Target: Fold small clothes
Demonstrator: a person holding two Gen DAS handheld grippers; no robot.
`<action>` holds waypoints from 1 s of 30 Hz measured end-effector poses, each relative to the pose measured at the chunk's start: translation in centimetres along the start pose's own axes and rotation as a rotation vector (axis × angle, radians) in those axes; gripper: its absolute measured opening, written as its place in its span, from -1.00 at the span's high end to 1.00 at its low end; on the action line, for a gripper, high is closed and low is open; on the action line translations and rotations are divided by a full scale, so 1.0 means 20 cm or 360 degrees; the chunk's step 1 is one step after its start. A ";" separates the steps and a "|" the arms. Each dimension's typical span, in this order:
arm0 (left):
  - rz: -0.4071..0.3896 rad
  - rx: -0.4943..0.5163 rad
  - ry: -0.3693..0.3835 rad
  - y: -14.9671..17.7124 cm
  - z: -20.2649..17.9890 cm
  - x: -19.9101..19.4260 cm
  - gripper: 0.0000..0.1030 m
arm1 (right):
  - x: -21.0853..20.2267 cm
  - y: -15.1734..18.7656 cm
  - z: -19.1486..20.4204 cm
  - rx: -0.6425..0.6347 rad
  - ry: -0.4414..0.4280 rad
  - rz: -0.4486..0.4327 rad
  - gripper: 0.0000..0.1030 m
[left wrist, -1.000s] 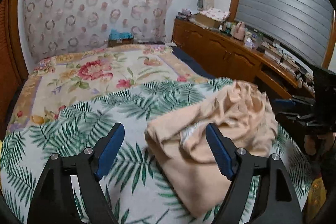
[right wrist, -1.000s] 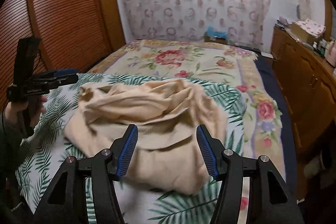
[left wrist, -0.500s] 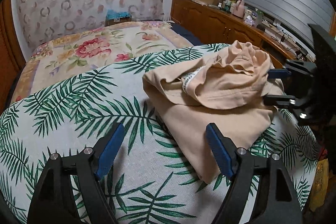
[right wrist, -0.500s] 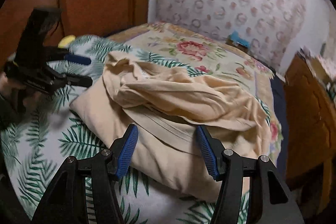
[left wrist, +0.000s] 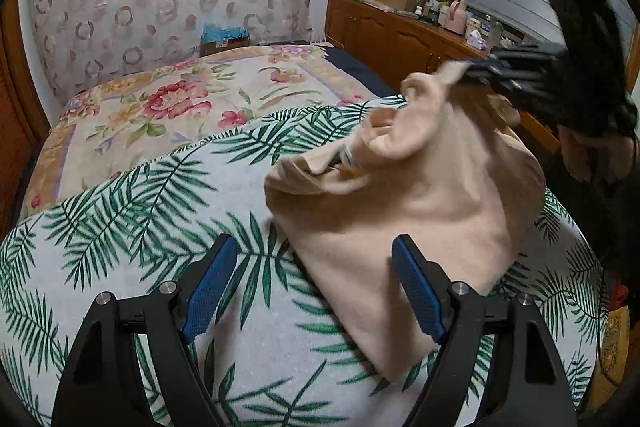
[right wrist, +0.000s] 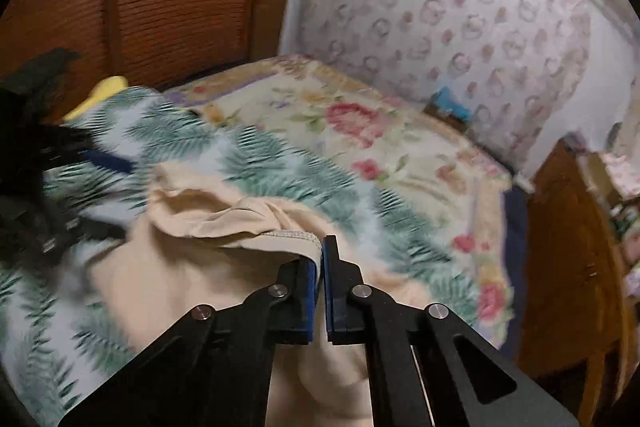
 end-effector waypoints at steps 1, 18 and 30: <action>0.0004 -0.0001 0.0000 -0.01 0.00 0.01 -0.56 | 0.04 -0.02 -0.03 0.0020 0.0025 0.0005 0.94; 0.0039 -0.0149 -0.0295 -0.11 0.26 0.27 -0.56 | -0.10 0.15 -0.23 0.0464 0.0230 0.0033 -0.08; 0.0033 -0.0237 -0.0064 -0.09 0.21 0.23 -0.38 | 0.04 0.33 -0.12 0.0669 0.0018 0.0252 -0.32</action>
Point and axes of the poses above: each gripper's, at about its wrist camera, not at the fingertips, and x roughly the way its jaws point, z to its left, y to its underside, the point moved 5 cm from there along x, roughly the way its jaws point, and after that the axes turned 7 degrees about -z, right-handed, at the moved point
